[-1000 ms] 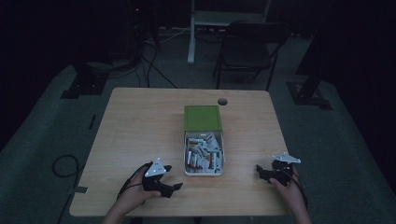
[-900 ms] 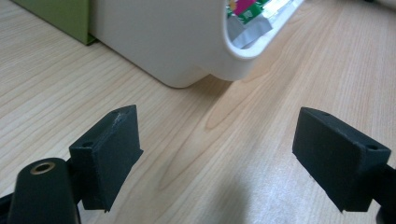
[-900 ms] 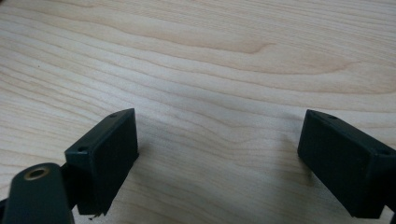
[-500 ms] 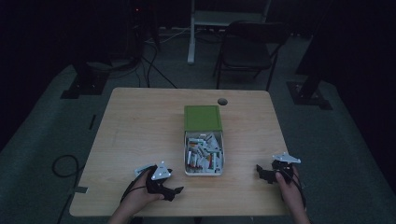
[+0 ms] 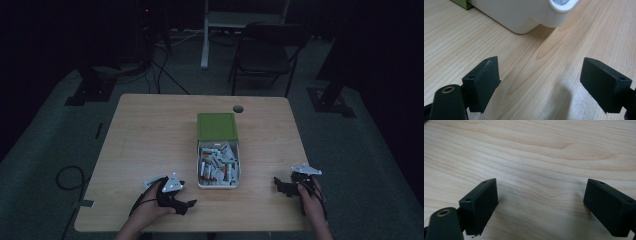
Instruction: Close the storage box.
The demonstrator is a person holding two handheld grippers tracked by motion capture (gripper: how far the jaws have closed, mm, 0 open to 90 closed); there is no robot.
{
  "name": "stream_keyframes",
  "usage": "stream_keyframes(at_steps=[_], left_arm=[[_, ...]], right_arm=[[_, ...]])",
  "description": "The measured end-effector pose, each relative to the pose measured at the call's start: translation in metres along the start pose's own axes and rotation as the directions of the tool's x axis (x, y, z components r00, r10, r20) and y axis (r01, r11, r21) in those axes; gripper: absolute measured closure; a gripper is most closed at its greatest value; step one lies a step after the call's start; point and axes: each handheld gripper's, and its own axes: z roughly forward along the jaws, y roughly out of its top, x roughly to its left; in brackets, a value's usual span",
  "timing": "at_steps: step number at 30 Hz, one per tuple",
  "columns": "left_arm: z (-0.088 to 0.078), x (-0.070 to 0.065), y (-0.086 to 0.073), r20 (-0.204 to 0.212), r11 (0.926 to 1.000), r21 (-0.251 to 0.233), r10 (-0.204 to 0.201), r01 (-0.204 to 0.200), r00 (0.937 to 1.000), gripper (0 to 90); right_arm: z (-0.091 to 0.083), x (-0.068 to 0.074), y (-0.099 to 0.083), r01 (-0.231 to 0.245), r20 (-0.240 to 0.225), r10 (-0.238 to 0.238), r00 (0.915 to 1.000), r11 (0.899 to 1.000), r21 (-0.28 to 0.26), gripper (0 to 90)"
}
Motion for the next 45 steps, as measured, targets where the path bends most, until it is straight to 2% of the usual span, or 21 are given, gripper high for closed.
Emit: stream_keyframes(at_steps=[3,7,8,10,15,17,19,23,27,31,36,39,41,45], left_arm=[[0.000,0.001,0.001,0.004,1.0000,-0.005,-0.001,0.001,1.0000,16.7],[-0.004,0.003,0.002,-0.006,0.9999,-0.016,-0.003,0.003,1.0000,16.7],[-0.004,0.003,0.002,-0.006,0.9998,-0.020,-0.003,0.003,1.0000,16.7],[-0.005,0.004,0.003,0.003,0.9995,-0.029,-0.009,0.009,1.0000,16.6],[-0.005,0.008,0.006,-0.004,0.9994,-0.034,-0.008,0.008,1.0000,16.7],[-0.006,0.008,0.008,-0.002,0.9989,-0.047,-0.011,0.010,0.9999,16.7],[-0.008,0.008,0.010,-0.002,0.9986,-0.053,-0.006,0.006,1.0000,16.7],[-0.010,0.010,0.013,-0.009,0.9980,-0.063,-0.002,0.002,1.0000,16.7],[-0.011,0.012,0.017,-0.010,0.9969,-0.079,-0.006,0.005,0.9999,16.7],[-0.012,0.013,0.021,-0.010,0.9954,-0.096,0.006,-0.007,0.9999,16.7],[-0.014,0.012,0.025,-0.012,0.9919,-0.126,0.016,-0.017,0.9998,16.7],[-0.016,0.014,0.028,-0.022,0.9902,-0.137,0.024,-0.027,0.9995,16.6],[-0.017,0.014,0.030,-0.024,0.9888,-0.147,0.025,-0.028,0.9994,16.6],[-0.017,0.015,0.032,-0.029,0.9864,-0.162,0.026,-0.031,0.9992,16.6]], right_arm=[[-0.001,0.002,-0.001,0.015,-0.012,-0.015,0.9998,1.000,0.000,11.7],[-0.001,0.004,-0.001,0.044,-0.051,-0.043,0.9978,0.999,0.002,11.7],[-0.002,0.006,0.000,0.050,-0.090,-0.050,0.9947,0.999,0.001,11.7],[-0.004,0.010,0.000,0.057,-0.136,-0.057,0.9891,0.998,-0.004,11.7],[-0.005,0.021,0.004,0.096,-0.193,-0.097,0.9763,0.995,-0.013,11.7],[-0.006,0.027,0.005,0.139,-0.205,-0.138,0.9691,0.990,-0.010,11.7],[-0.006,0.031,0.006,0.147,-0.222,-0.145,0.9641,0.989,-0.009,11.7],[-0.008,0.038,0.010,0.168,-0.275,-0.170,0.9463,0.985,-0.032,11.7],[-0.010,0.045,0.014,0.178,-0.304,-0.183,0.9348,0.983,-0.044,11.6],[-0.013,0.051,0.018,0.187,-0.330,-0.204,0.9217,0.979,-0.080,11.7],[-0.018,0.058,0.026,0.220,-0.380,-0.258,0.8881,0.965,-0.142,11.6],[-0.018,0.062,0.029,0.225,-0.387,-0.273,0.8807,0.960,-0.164,11.7],[-0.018,0.064,0.032,0.213,-0.405,-0.268,0.8743,0.961,-0.175,11.7],[-0.017,0.065,0.035,0.174,-0.431,-0.243,0.8688,0.965,-0.195,11.7]])
